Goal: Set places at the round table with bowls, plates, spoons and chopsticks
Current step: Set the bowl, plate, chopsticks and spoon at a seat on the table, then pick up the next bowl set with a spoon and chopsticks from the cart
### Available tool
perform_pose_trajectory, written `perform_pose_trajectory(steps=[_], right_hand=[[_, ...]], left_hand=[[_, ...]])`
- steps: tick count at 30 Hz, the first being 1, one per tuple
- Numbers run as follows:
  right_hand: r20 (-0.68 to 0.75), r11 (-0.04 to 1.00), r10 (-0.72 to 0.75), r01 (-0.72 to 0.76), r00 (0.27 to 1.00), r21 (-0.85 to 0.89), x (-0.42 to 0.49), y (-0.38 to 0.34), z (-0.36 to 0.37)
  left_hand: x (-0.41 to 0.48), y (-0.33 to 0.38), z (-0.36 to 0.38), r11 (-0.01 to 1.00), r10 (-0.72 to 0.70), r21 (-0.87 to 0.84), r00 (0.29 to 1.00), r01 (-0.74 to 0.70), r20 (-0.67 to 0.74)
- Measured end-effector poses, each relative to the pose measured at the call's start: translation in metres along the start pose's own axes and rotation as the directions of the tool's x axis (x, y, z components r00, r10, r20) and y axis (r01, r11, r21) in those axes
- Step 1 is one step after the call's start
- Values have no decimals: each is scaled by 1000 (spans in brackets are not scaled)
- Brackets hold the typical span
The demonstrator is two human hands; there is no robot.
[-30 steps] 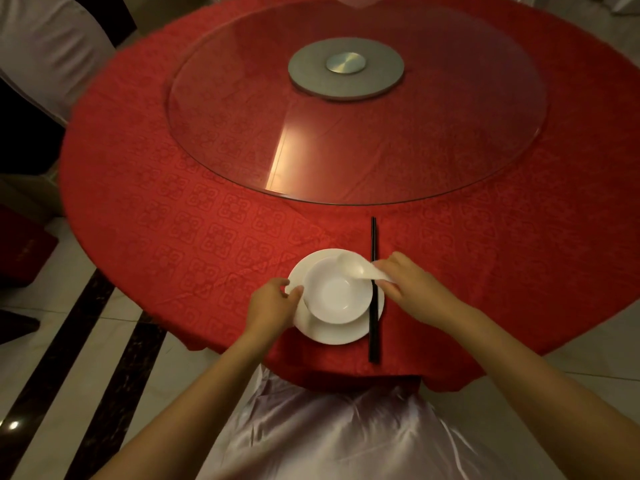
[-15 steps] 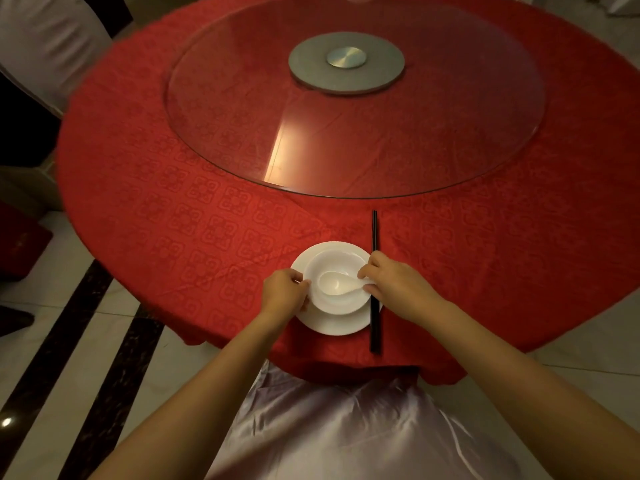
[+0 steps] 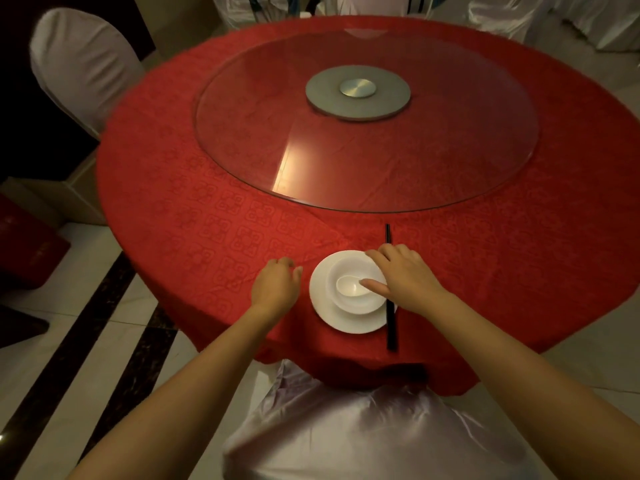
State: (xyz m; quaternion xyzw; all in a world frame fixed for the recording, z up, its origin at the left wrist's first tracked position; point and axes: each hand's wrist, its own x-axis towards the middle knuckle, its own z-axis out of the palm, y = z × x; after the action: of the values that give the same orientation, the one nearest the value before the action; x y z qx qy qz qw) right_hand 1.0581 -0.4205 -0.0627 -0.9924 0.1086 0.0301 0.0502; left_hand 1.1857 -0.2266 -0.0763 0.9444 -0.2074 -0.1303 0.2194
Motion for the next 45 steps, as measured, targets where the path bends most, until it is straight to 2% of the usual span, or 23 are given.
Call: perform_pose_trajectory(steps=[3, 6, 11, 16, 19, 22, 27, 33, 38, 41, 45], right_hand=[[-3, 999, -32, 32, 999, -21, 8, -30, -11], [13, 998, -69, 69, 998, 7, 18, -68, -18], [22, 981, -189, 188, 982, 51, 28, -141, -31], [31, 908, -402, 394, 915, 146, 24, -215, -39], [102, 846, -521, 497, 847, 196, 14, -256, -45], [163, 756, -651, 614, 741, 225, -6, -298, -50], [245, 589, -807, 760, 537, 276, -77, -370, -53], [254, 291, -944, 895, 211, 337, -206, -447, -46], [256, 8, -963, 939, -86, 343, -330, -495, -41], [258, -140, -936, 926, -239, 351, -410, -512, -39], [252, -320, -868, 871, -427, 374, -518, -517, -33]], left_hand=[[-10, -19, -23, 995, 56, 84, 998, -57, 10], [-23, -40, -47, 990, 32, 135, 999, -37, 45], [-59, -77, -93, 978, -104, 187, 993, 91, 62], [-122, -120, -130, 957, -259, 120, 964, 265, -59], [-181, -143, -141, 912, -402, 26, 904, 409, -144], [-252, -157, -145, 823, -560, -55, 792, 565, -245], [-383, -161, -136, 651, -748, -201, 575, 732, -330], [-551, -137, -117, 402, -894, -364, 272, 840, -357], [-683, -98, -88, 147, -941, -484, -29, 862, -338], [-759, -66, -59, 3, -935, -539, -188, 842, -299], [-844, -18, -23, -147, -914, -588, -337, 795, -227]])
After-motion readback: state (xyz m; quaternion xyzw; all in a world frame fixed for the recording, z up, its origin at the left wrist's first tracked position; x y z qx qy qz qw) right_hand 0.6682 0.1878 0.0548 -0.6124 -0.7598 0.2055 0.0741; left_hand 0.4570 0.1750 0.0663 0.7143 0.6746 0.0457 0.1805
